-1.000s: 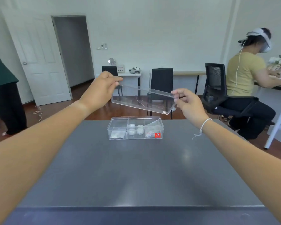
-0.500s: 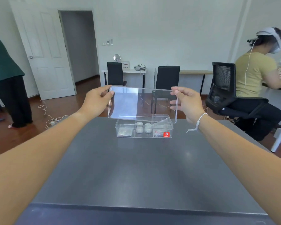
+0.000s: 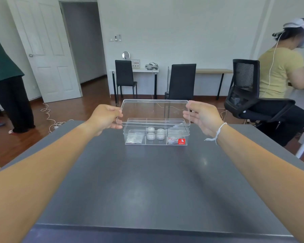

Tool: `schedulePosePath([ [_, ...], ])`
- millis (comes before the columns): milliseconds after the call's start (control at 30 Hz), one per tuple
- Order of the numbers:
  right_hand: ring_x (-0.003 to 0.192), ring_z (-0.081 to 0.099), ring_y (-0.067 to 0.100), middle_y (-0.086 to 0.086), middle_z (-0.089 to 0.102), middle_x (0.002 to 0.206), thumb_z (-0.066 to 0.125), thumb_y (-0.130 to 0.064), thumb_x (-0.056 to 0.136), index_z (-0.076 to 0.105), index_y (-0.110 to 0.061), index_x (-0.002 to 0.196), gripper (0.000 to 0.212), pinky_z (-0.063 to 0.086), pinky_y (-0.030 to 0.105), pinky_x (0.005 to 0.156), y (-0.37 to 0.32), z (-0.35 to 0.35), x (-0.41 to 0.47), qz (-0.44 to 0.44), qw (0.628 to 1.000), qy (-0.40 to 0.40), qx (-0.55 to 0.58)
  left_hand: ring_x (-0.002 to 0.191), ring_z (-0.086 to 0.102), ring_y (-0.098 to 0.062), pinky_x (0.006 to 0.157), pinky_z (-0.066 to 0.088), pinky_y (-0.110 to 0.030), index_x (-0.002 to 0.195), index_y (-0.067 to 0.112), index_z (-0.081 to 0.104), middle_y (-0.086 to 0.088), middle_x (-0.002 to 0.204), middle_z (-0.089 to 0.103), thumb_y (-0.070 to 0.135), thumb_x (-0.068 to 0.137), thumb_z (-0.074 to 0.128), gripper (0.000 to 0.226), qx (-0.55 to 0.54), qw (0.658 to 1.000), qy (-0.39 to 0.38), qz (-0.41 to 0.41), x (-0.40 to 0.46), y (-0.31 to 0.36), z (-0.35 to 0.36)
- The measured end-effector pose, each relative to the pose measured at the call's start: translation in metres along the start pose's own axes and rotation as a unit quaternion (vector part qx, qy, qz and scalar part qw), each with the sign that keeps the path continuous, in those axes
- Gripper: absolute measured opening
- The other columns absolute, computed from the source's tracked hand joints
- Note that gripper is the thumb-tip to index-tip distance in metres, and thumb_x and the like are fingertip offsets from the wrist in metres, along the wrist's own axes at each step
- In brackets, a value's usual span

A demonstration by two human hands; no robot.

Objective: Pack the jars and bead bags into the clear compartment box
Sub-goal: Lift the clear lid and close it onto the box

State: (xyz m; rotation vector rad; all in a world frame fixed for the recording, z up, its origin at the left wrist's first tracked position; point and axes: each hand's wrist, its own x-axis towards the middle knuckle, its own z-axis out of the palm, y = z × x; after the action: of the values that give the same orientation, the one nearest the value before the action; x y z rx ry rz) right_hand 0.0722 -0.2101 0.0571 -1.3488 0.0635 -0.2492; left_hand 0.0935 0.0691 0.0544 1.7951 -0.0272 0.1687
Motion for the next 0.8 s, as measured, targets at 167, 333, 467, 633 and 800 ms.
schedulePosePath([
  [167,0.079,0.049,0.011,-0.008,0.058,0.096,0.053,-0.014,0.090,0.048,-0.021,0.132,0.043,0.046,0.022,0.068,0.020,-0.005,0.004,0.006,0.995,-0.042,-0.091,0.064,0.055,-0.022,0.042,0.054,-0.022,0.091,0.002,0.061,-0.008,0.086,0.058,0.003,0.088,0.053,0.009,0.010,1.000,0.006,-0.012,0.003,-0.005,0.004],
  [333,0.094,0.047,0.011,-0.004,0.049,0.114,0.049,-0.019,0.092,0.040,-0.022,0.138,0.047,0.037,0.027,0.088,0.030,-0.005,0.011,-0.019,0.987,-0.043,-0.151,0.062,0.060,-0.024,0.045,0.056,-0.023,0.086,0.001,0.061,-0.014,0.092,0.055,0.002,0.086,0.052,0.009,0.045,0.999,0.010,-0.028,0.007,-0.011,0.009],
  [467,0.131,0.037,0.017,-0.004,0.039,0.146,0.046,-0.023,0.094,0.038,-0.022,0.138,0.045,0.028,0.036,0.110,0.039,-0.005,0.014,-0.022,0.982,-0.043,-0.182,0.059,0.061,-0.022,0.042,0.054,-0.021,0.090,0.000,0.061,-0.011,0.076,0.056,0.001,0.084,0.051,0.012,0.073,0.996,0.012,-0.044,0.009,-0.013,0.009],
  [633,0.137,0.031,0.020,-0.004,0.034,0.150,0.045,-0.027,0.094,0.038,-0.024,0.138,0.045,0.024,0.041,0.116,0.053,-0.011,0.020,-0.002,0.983,-0.039,-0.182,0.056,0.058,-0.020,0.043,0.055,-0.021,0.089,0.002,0.063,-0.007,0.077,0.058,0.003,0.084,0.054,0.010,0.085,0.995,0.007,-0.047,0.012,-0.012,0.014],
  [800,0.136,0.035,0.018,-0.004,0.035,0.150,0.047,-0.027,0.093,0.035,-0.021,0.140,0.049,0.026,0.043,0.116,0.061,-0.013,0.022,0.007,0.985,-0.034,-0.167,0.061,0.056,-0.018,0.040,0.052,-0.019,0.088,0.000,0.065,-0.005,0.079,0.059,0.000,0.083,0.053,0.013,0.084,0.995,-0.003,-0.056,0.013,-0.015,0.019],
])
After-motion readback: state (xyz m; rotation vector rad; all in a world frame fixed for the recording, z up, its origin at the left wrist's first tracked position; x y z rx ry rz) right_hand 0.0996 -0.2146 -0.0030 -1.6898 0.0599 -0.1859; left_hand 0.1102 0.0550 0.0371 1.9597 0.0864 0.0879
